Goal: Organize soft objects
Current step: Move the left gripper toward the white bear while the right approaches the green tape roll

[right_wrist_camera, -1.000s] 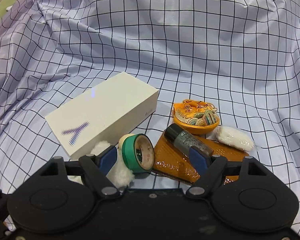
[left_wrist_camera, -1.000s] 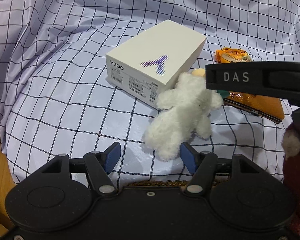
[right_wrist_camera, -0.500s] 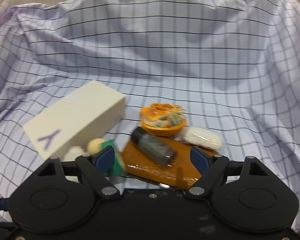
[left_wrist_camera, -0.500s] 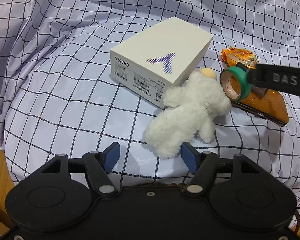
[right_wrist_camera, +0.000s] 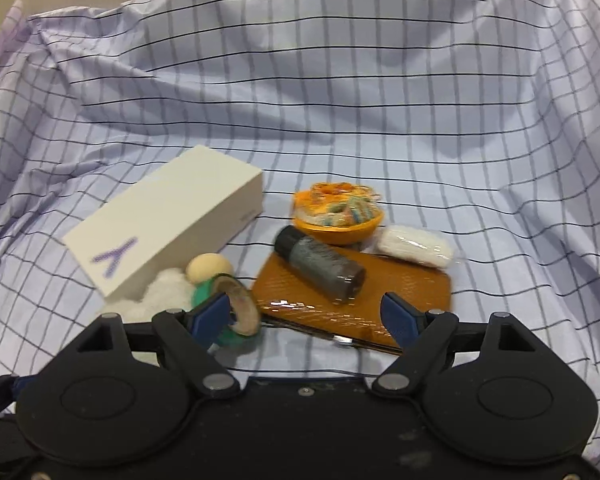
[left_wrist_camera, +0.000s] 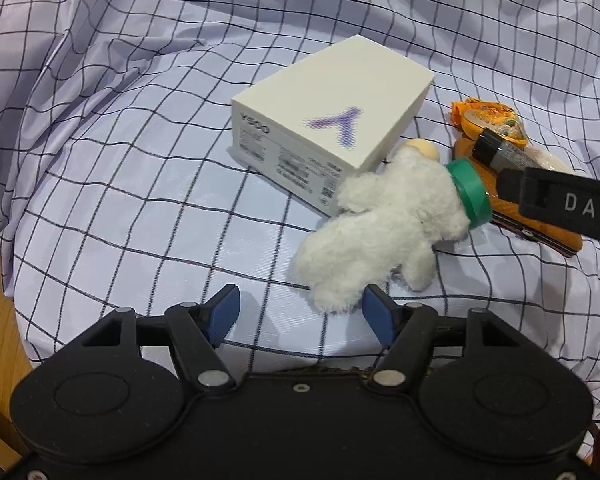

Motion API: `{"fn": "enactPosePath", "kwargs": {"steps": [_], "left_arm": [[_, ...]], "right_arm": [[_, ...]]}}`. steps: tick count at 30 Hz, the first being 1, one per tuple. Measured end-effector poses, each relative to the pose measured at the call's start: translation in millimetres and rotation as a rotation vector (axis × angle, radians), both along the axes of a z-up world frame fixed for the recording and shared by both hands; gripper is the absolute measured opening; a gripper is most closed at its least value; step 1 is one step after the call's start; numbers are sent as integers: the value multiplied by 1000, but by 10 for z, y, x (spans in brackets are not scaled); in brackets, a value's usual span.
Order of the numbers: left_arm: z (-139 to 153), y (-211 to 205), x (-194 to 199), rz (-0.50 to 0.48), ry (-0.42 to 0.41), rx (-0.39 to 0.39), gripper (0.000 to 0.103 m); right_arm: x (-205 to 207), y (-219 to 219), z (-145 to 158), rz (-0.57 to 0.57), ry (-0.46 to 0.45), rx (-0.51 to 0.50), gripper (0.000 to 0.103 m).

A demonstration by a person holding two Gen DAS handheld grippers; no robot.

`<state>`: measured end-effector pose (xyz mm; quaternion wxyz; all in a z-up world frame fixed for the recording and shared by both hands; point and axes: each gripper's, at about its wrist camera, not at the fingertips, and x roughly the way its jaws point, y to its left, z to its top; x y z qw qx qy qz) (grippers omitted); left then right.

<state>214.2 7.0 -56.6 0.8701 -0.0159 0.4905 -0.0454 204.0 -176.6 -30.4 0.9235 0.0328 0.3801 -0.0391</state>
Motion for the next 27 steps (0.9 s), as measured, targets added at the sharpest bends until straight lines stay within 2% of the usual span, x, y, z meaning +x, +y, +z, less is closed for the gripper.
{"fn": "enactPosePath", "kwargs": {"steps": [6, 12, 18, 23, 27], "left_arm": [[16, 96, 42, 38, -1, -1, 64], [28, 147, 61, 60, -3, 0, 64], [32, 139, 43, 56, -7, 6, 64], [38, 98, 44, 47, -9, 37, 64], [41, 64, 31, 45, -7, 65, 64]], "right_arm": [[35, 184, 11, 58, -6, -7, 82], [41, 186, -54, 59, 18, -5, 82], [-18, 2, -86, -8, 37, 6, 82], [-107, -178, -48, -93, 25, -24, 82], [-191, -332, -52, -120, 28, 9, 82]]}}
